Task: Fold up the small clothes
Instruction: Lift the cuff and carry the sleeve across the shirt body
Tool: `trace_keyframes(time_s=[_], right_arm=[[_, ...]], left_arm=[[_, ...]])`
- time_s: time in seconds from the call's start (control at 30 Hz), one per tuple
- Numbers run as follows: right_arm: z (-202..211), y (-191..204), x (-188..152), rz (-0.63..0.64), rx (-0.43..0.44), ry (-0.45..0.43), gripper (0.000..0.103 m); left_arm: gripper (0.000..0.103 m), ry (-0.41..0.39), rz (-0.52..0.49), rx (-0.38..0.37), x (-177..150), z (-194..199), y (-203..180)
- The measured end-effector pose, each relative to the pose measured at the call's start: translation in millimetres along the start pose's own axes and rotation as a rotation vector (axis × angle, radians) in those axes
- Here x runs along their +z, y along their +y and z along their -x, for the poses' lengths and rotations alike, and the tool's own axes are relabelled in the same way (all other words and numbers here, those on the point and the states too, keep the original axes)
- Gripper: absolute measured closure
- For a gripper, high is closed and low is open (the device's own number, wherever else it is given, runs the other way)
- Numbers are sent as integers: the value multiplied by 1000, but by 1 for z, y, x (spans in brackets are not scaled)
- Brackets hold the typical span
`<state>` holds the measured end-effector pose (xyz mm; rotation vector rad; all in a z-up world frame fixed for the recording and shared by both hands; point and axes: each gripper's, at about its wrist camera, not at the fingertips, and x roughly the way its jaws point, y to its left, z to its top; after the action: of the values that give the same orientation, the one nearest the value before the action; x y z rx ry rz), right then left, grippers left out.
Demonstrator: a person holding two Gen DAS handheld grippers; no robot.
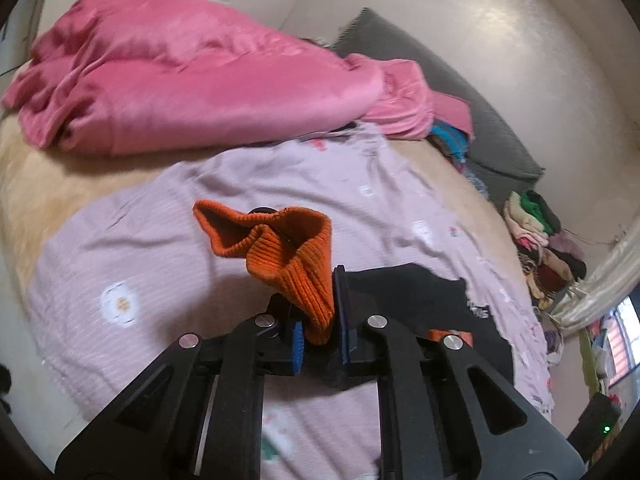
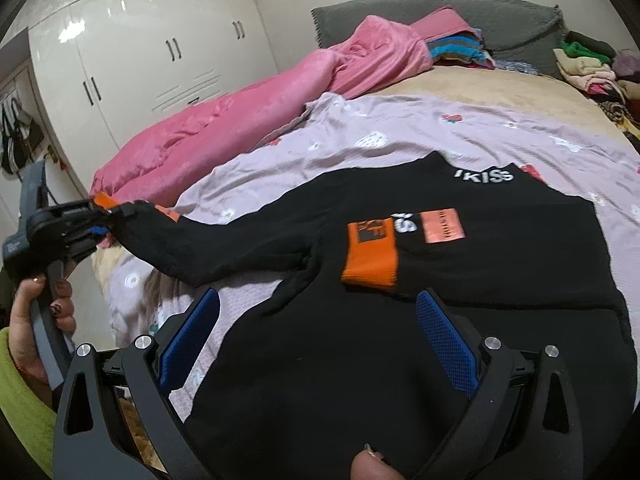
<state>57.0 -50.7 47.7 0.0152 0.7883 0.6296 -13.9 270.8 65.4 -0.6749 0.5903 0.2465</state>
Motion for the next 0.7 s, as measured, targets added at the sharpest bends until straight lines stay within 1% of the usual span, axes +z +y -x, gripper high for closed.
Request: trace_keyframes(time_s=[0.37, 0.5, 0.7], right_arm=[[25, -45, 6, -91, -65, -65, 5], [34, -61, 6, -124, -86, -88, 5], [52, -85, 7, -171, -121, -126, 5]], left_arm=[[98, -14, -119, -99, 8, -8, -77], [98, -12, -175, -138, 7, -11, -108], [98, 4, -234, -199, -2, -23, -151]])
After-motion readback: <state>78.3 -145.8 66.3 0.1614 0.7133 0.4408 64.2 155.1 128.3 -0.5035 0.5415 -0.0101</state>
